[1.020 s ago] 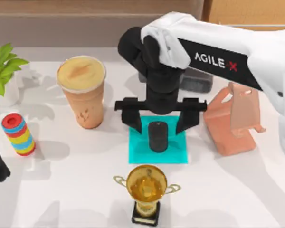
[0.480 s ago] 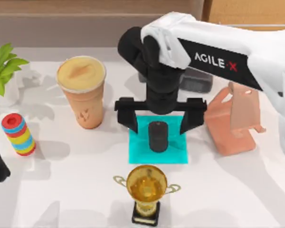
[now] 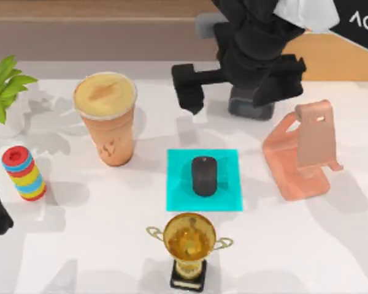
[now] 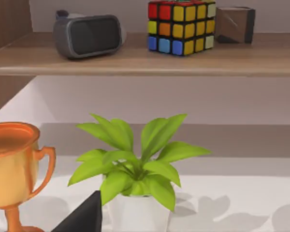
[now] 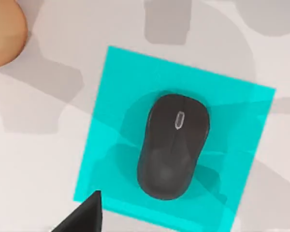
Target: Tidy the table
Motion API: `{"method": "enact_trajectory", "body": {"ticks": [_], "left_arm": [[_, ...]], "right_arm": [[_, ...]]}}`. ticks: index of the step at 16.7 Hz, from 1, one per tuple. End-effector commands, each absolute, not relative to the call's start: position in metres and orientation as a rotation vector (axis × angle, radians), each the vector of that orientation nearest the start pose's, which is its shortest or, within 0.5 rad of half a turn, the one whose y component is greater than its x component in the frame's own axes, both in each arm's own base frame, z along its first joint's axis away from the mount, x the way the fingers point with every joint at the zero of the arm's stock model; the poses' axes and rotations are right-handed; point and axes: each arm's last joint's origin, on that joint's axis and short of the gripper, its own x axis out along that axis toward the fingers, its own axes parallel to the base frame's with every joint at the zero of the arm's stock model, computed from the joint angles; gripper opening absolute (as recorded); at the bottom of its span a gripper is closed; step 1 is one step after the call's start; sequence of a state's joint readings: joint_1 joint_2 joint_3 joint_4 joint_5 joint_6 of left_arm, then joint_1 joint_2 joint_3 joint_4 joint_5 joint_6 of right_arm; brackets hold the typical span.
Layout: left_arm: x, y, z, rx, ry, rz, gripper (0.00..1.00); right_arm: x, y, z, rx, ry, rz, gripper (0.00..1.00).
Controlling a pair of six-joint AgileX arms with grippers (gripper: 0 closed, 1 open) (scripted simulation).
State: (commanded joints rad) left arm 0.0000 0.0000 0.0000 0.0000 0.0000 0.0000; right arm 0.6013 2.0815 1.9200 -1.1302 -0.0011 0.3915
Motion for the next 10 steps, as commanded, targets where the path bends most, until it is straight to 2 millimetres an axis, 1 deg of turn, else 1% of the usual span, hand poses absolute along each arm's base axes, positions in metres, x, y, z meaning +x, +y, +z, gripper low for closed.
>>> {"method": "enact_trajectory", "body": {"ticks": [2,3,4,5,7,10], "left_arm": [[0.106,-0.001,0.160,0.000,0.000,0.000,1.00],[0.106,-0.001,0.160,0.000,0.000,0.000,1.00],[0.106,-0.001,0.160,0.000,0.000,0.000,1.00],[0.106,-0.001,0.160,0.000,0.000,0.000,1.00],[0.106,-0.001,0.160,0.000,0.000,0.000,1.00],[0.106,-0.001,0.160,0.000,0.000,0.000,1.00]], "right_arm": [[0.346,0.214,0.284,-0.121,1.243,0.325,1.00],[0.341,0.193,0.292,-0.153,1.220,0.338,1.00],[0.335,0.171,0.295,-0.187,1.209,0.343,1.00],[0.329,0.148,0.294,-0.219,1.210,0.341,1.00],[0.314,0.100,0.280,-0.272,1.244,0.324,1.00],[0.281,0.034,0.241,-0.306,1.351,0.292,1.00]]}}
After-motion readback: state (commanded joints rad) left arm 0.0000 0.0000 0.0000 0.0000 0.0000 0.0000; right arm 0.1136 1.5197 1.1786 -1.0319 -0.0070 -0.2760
